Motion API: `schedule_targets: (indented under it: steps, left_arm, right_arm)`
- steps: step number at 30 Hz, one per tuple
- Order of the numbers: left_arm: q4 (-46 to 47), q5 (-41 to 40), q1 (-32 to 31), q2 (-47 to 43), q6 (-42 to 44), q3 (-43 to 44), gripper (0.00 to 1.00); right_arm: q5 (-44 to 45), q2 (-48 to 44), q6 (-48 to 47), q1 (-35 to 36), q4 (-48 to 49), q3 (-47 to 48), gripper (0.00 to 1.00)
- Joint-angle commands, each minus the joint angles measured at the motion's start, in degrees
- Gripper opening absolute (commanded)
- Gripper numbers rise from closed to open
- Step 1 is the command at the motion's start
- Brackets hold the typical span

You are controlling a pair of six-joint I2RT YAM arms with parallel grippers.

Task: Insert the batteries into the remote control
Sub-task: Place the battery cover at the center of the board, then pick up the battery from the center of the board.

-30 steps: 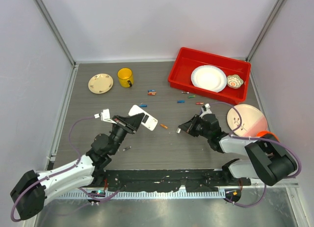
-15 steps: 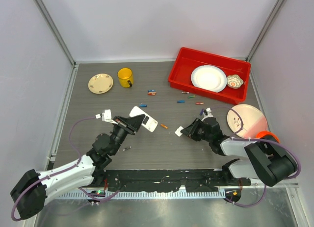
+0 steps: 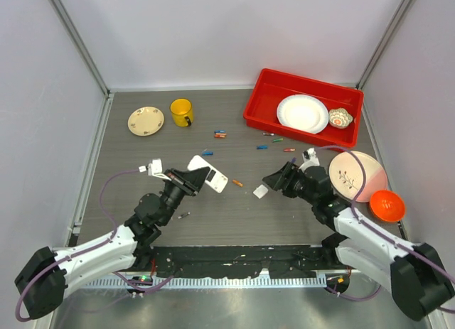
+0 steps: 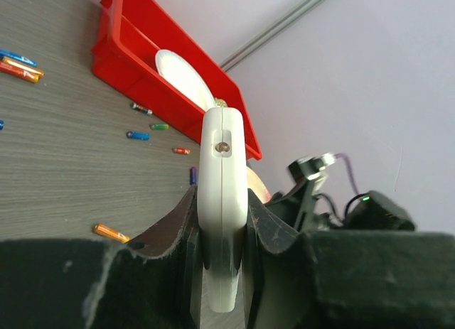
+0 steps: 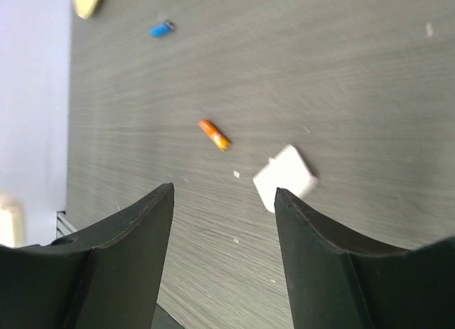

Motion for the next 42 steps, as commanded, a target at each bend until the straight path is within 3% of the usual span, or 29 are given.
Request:
schedule_targets:
  steps: [1, 9, 15, 19, 22, 28, 33, 42]
  left_arm:
    - [-0.9, 0.3, 0.1, 0.0, -0.5, 1.2, 0.00]
    - [-4.6, 9.2, 1.8, 1.4, -2.2, 2.8, 0.00]
    - [-5.4, 18.6, 4.8, 1.2, -3.6, 3.5, 0.00]
    - [-3.7, 26.1, 7.2, 3.6, -5.3, 5.2, 0.00]
    - [-5.2, 34.1, 10.4, 6.1, -7.0, 7.7, 0.00]
    - [-11.3, 42.9, 17.1, 4.8, -9.3, 8.5, 0.00]
    - [-17.9, 43.2, 18.0, -3.3, -8.7, 7.7, 0.00]
    - [-24.4, 44.0, 18.4, -11.7, -8.8, 5.7, 0.00]
  right_arm:
    - [1.0, -7.5, -8.3, 0.0, -11.4, 8.6, 0.64]
    - [3.4, -6.7, -19.9, 4.4, -25.2, 17.1, 0.63]
    - [1.4, -5.5, -17.4, 13.7, -17.3, 17.1, 0.67]
    - [0.4, -3.4, -15.3, 14.2, -13.4, 17.1, 0.68]
    - [4.4, -2.0, -17.7, 14.5, -16.1, 18.3, 0.67]
    - [13.2, 9.0, -24.7, 15.9, -19.1, 24.0, 0.60]
    - [14.7, 23.7, -29.2, 17.7, -20.9, 33.4, 0.56]
    - [18.6, 39.4, -35.5, 22.0, -23.9, 43.7, 0.54]
